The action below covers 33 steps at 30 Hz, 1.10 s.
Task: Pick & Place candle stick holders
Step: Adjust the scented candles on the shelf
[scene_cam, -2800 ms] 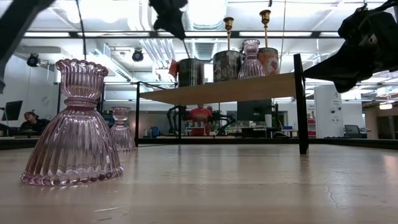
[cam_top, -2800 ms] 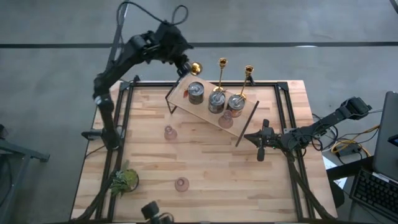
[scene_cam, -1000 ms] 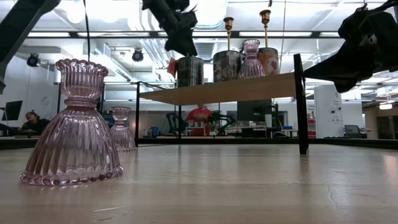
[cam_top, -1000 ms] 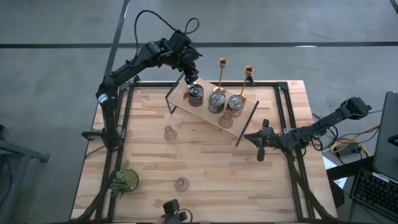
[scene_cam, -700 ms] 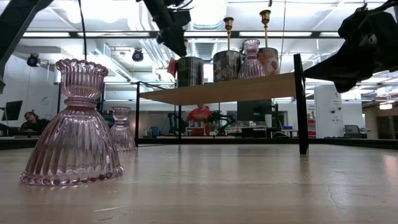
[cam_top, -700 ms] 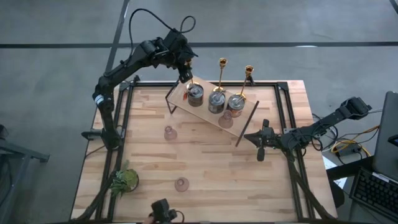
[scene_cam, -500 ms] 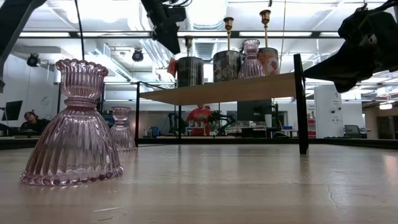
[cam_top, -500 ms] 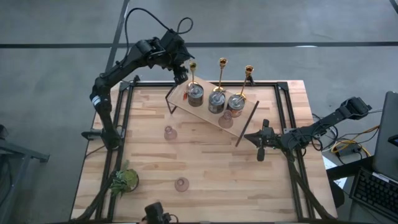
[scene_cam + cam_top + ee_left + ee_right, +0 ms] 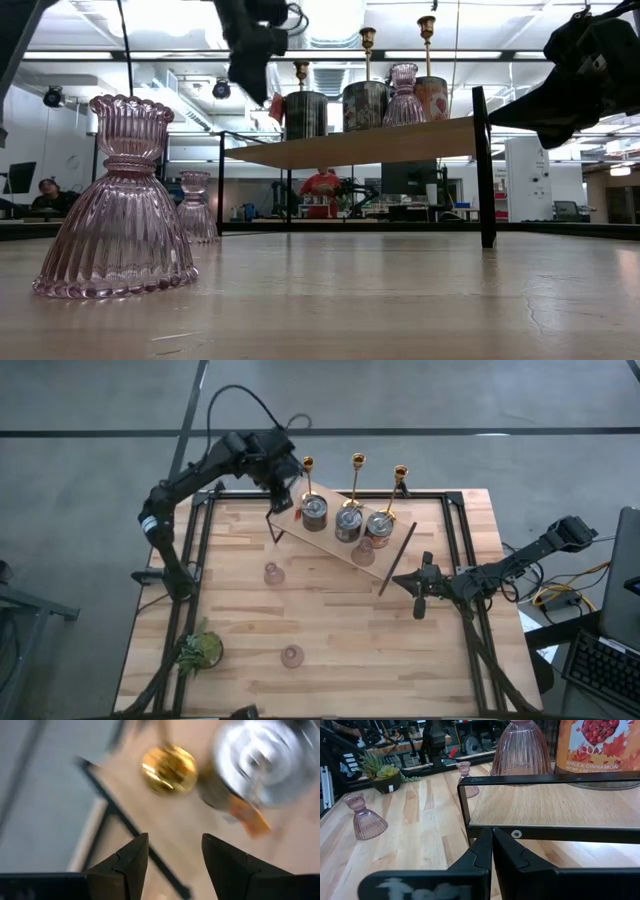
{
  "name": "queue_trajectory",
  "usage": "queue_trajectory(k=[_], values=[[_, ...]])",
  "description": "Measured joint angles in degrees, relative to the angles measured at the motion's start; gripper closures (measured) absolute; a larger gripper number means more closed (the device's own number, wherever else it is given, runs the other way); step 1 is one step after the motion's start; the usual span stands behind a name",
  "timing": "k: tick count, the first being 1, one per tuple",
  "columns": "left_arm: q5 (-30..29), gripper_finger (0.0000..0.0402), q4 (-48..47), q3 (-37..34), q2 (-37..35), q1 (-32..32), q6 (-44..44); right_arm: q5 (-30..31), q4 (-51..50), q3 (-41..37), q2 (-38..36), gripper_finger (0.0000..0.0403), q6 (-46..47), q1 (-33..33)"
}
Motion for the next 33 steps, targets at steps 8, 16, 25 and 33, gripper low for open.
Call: queue_trajectory(k=[8,16,25,33], values=[[6.0,0.0234,14.3,-20.4,-5.6,-2.0,-3.4,0.0,0.0,0.0,0.0,0.0394,0.0,0.0],[13.5,0.0258,23.5,-33.0,-9.9,-3.9,-7.7,0.0,0.0,0.0,0.0,0.0394,0.0,0.0],[15.1,0.0277,46.5,-46.8,-17.5,-5.0,-33.7,0.0,0.0,0.0,0.0,0.0394,0.0,0.0],[20.3,0.0294,62.7,-54.5,-20.8,-5.0,-42.1,0.0,0.0,0.0,0.0,0.0394,0.0,0.0]])
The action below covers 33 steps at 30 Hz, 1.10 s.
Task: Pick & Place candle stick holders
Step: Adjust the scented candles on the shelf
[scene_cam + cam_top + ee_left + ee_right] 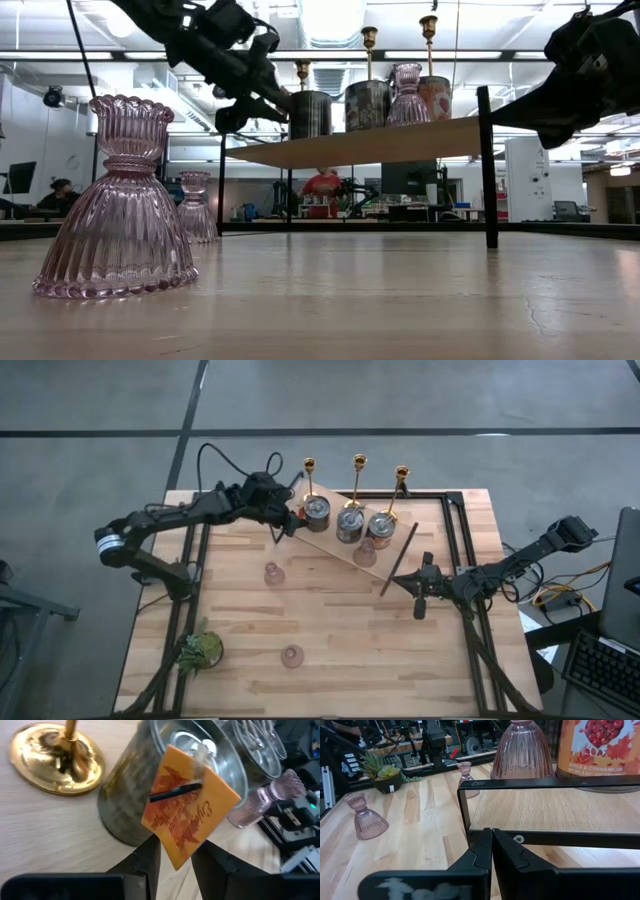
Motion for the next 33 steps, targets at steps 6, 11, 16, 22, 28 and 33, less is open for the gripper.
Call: queue_trajectory(k=[6,11,16,22,28,33], values=[[-7.9,0.0296,-0.3,-0.8,0.3,-1.1,-3.9,0.0,0.0,0.0,0.0,0.0394,0.0,0.0],[-0.8,0.0296,-2.6,-0.5,0.0,-1.0,-4.4,0.0,0.0,0.0,0.0,0.0394,0.0,0.0],[-3.5,0.0296,-3.3,-0.7,-0.6,-3.0,-7.3,-0.1,-0.1,0.0,0.0,0.0394,0.0,0.0],[-9.3,0.0297,-2.7,-0.7,-1.4,-4.7,-5.2,-0.1,-0.1,0.0,0.0,0.0394,0.0,0.0],[-10.5,0.0298,-0.9,-0.5,-4.4,-6.4,8.3,0.0,0.1,0.0,0.0,0.0394,0.0,0.0],[-11.7,0.0299,-1.4,-0.3,-8.5,-7.3,9.8,0.0,0.1,0.0,0.0,0.0394,0.0,0.0]])
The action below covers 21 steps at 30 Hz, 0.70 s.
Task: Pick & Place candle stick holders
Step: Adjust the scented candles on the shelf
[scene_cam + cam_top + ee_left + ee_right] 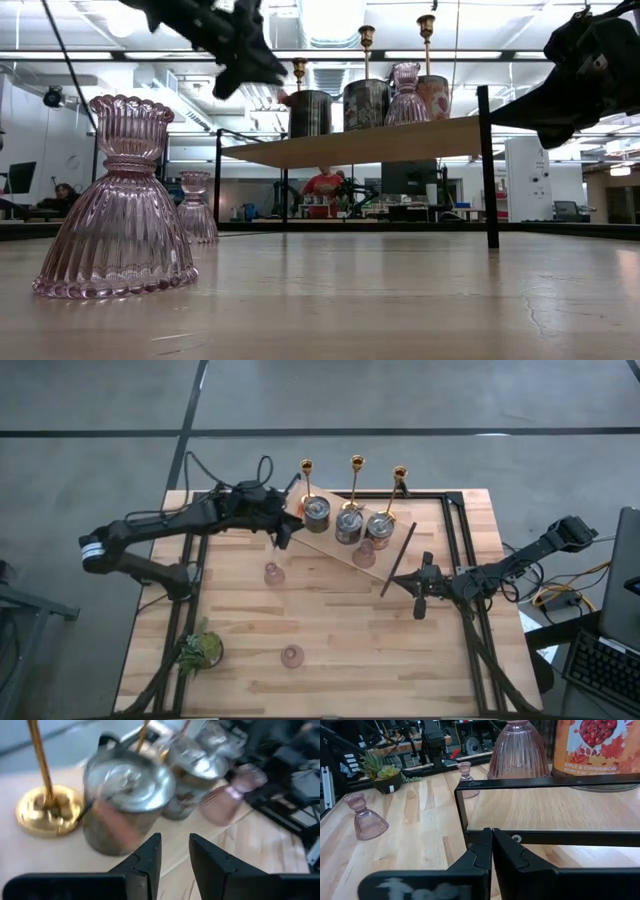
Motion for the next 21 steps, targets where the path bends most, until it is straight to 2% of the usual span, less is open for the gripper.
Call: queue_trajectory(k=[2,4,9,12,15,21], values=[[-0.6,0.0299,0.3,-0.1,-1.9,-1.5,3.5,0.0,0.0,0.0,0.0,0.0394,0.0,0.0],[-3.5,0.0299,0.1,-0.3,-2.8,-4.1,6.8,0.0,0.0,0.0,0.0,0.0394,0.0,0.0],[-24.0,0.0299,1.1,-0.4,-1.1,-13.9,13.2,0.0,0.0,0.0,0.0,0.0394,0.0,0.0],[-31.8,0.0299,1.3,-0.4,2.1,-19.3,16.6,0.0,0.0,0.0,0.0,0.0394,0.0,0.0],[-31.9,0.0303,5.6,-0.5,5.9,-21.8,19.5,0.0,-0.1,0.0,0.0,0.0394,0.0,0.0],[-32.6,0.0322,13.6,-0.4,12.0,-21.0,19.3,0.0,-0.1,0.0,0.0,0.0394,0.0,0.0]])
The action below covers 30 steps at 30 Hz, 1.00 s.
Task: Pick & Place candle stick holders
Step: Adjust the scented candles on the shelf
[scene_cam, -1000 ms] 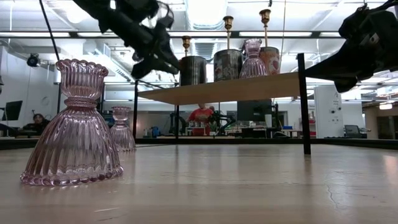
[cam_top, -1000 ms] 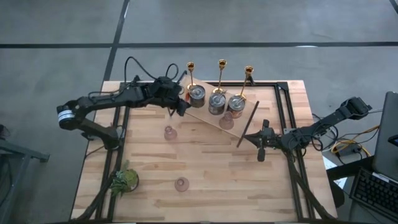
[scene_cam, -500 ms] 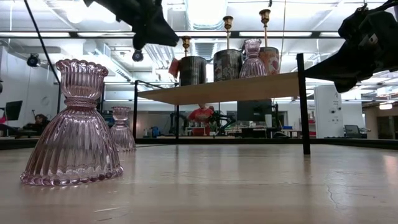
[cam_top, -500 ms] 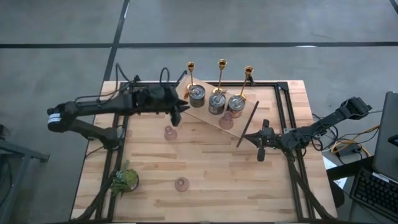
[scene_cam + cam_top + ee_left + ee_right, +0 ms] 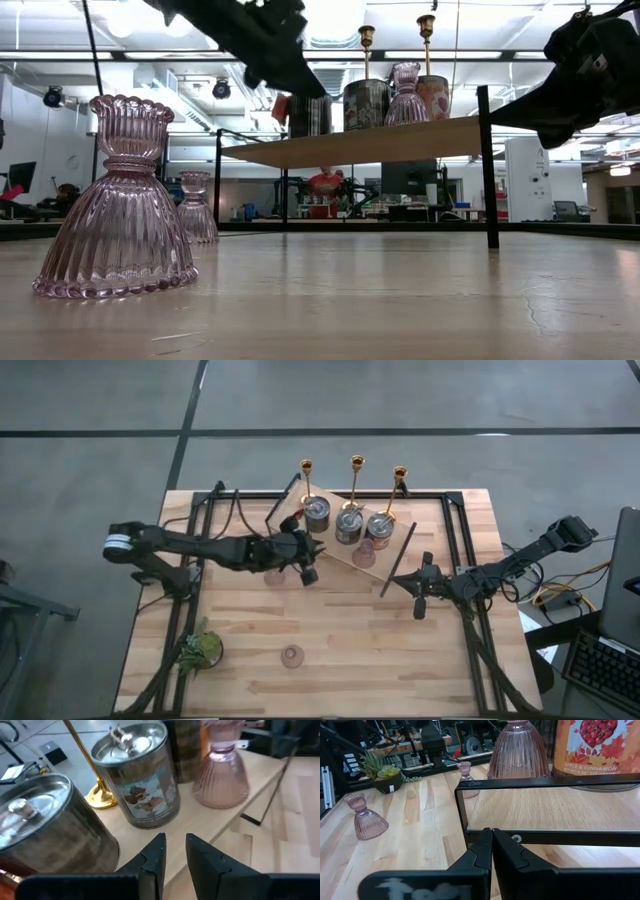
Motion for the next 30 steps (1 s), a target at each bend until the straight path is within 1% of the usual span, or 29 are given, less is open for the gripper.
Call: queue_trajectory(k=[5,9,12,16,21,30], values=[[-3.5,0.0342,2.9,0.0,3.1,2.2,-1.1,0.0,0.0,0.0,0.0,0.0394,0.0,0.0],[-3.6,0.0354,5.3,0.0,5.1,3.8,-0.9,0.0,0.0,0.0,0.0,0.0394,0.0,0.0],[-3.6,0.0360,5.0,0.0,6.0,4.9,-0.5,0.0,0.0,0.0,0.0,0.0394,0.0,0.0],[-4.5,0.0364,5.0,0.0,6.3,5.6,-0.4,0.0,0.0,0.0,0.0,0.0394,0.0,0.0],[-11.0,0.0365,4.1,0.0,6.0,6.3,0.3,0.0,0.0,0.0,0.0,0.0394,0.0,0.0],[-11.9,0.0365,2.7,0.0,6.0,7.8,0.6,0.0,0.0,0.0,0.0,0.0394,0.0,0.0]])
